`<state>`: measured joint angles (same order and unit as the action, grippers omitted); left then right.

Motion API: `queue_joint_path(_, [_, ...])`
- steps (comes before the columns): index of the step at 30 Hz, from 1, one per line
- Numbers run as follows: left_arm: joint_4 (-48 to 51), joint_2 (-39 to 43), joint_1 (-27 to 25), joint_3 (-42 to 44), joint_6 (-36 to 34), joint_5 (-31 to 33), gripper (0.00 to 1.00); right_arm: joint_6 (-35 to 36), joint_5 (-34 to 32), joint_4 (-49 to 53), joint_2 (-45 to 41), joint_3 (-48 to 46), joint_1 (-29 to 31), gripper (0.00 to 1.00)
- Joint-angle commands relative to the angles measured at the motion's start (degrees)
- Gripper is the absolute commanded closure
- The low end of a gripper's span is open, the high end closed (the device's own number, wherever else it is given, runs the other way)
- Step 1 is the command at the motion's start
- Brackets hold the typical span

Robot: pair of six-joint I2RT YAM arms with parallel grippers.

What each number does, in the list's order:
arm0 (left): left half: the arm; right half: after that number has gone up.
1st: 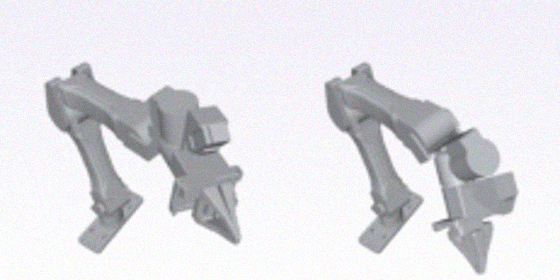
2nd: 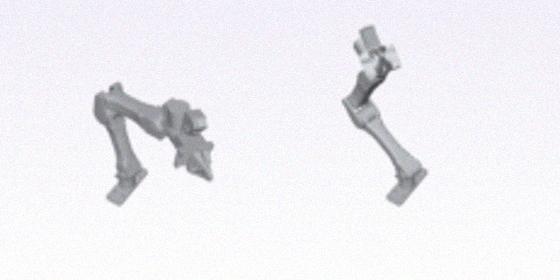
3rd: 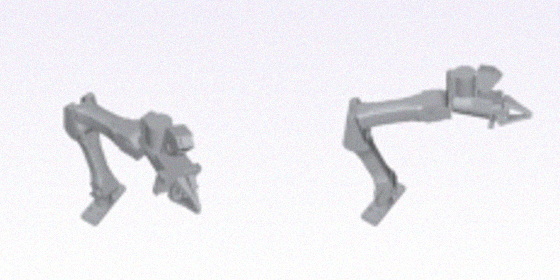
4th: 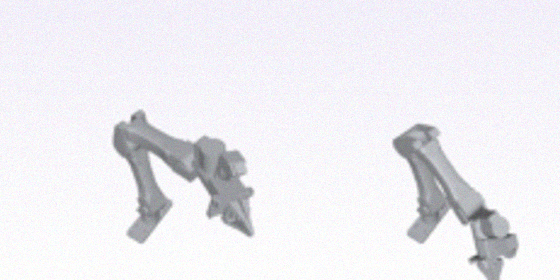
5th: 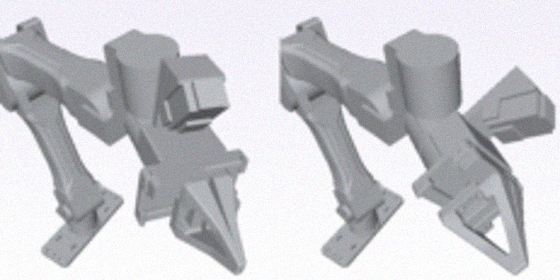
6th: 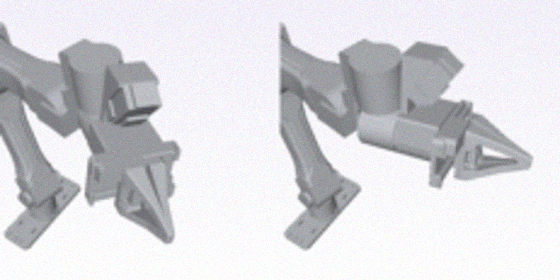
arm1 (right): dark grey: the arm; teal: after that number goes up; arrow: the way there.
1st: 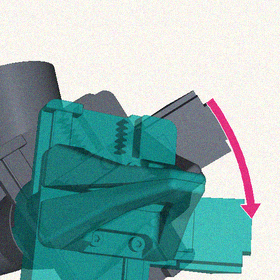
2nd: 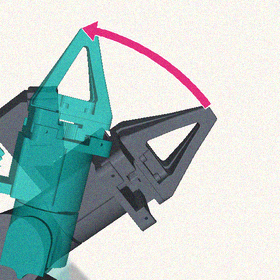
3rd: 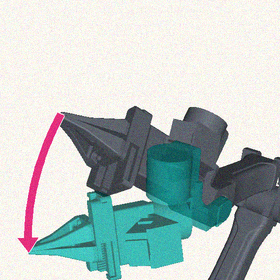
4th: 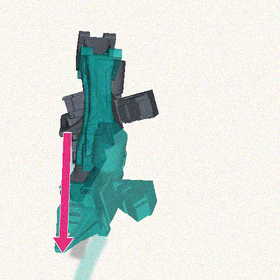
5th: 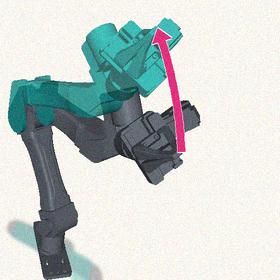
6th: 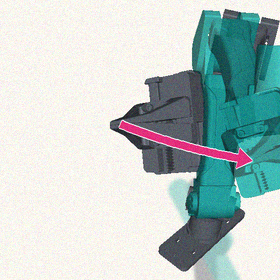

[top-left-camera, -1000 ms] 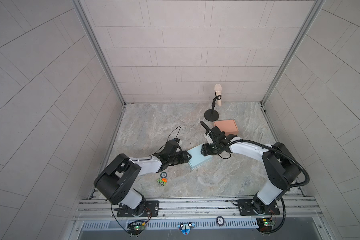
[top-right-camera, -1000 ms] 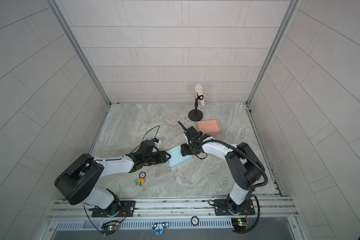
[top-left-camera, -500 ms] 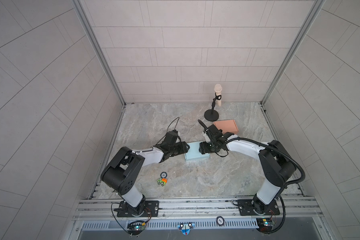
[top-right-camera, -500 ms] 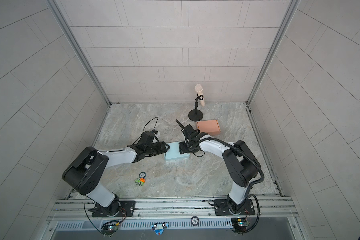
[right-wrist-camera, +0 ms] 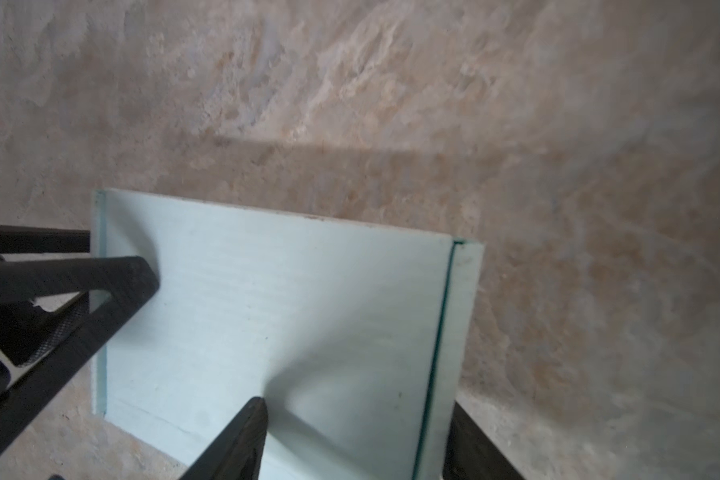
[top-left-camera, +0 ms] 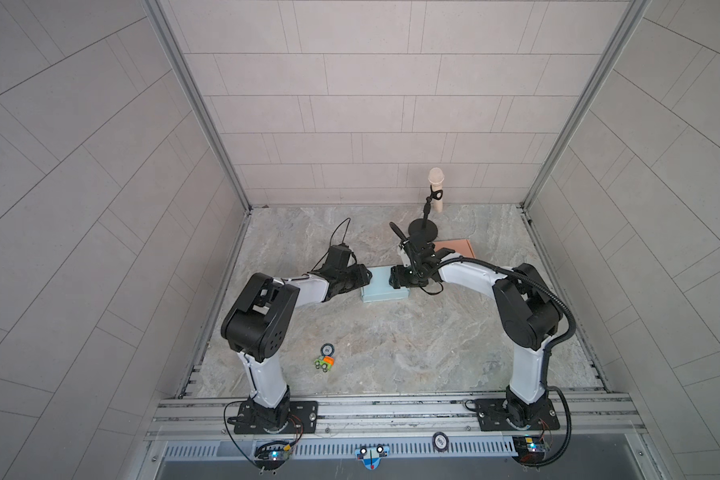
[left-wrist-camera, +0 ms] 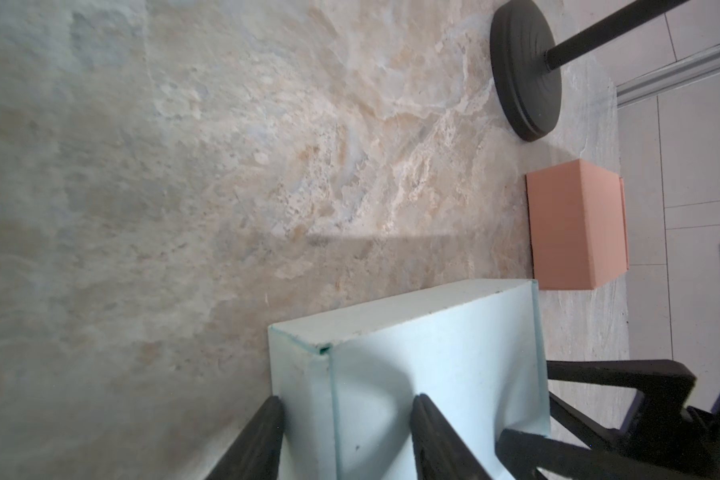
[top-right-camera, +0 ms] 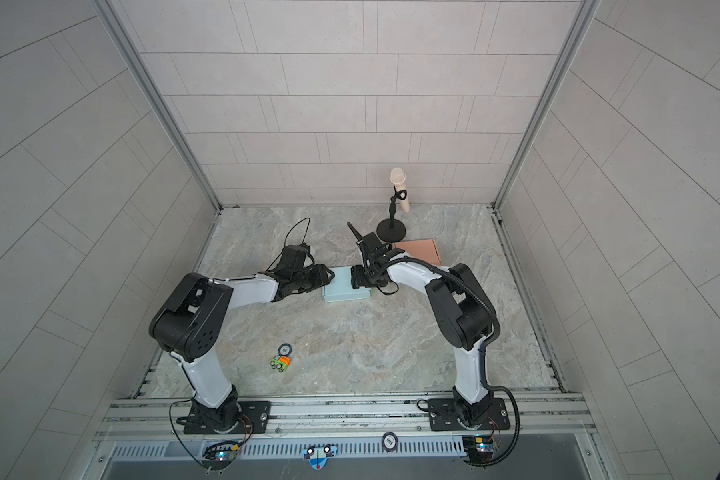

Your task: Fold the paper box

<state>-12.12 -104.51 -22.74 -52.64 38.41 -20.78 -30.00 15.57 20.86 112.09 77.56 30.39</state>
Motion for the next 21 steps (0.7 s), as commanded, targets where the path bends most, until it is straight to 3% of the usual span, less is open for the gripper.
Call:
queue_joint_path(1, [-0.7,-2.3,-0.2,-3.6,-1.5,-3.6,0.47,0.9,2.2,-1.5,3.5,4.1,0.5,0.34])
queue_joint_path(21, [0.5,-10.8,1.3,-12.9,-1.6,-2.2,0.47,0.0,0.2,-0.5,11.1,13.6,-0.7,0.33])
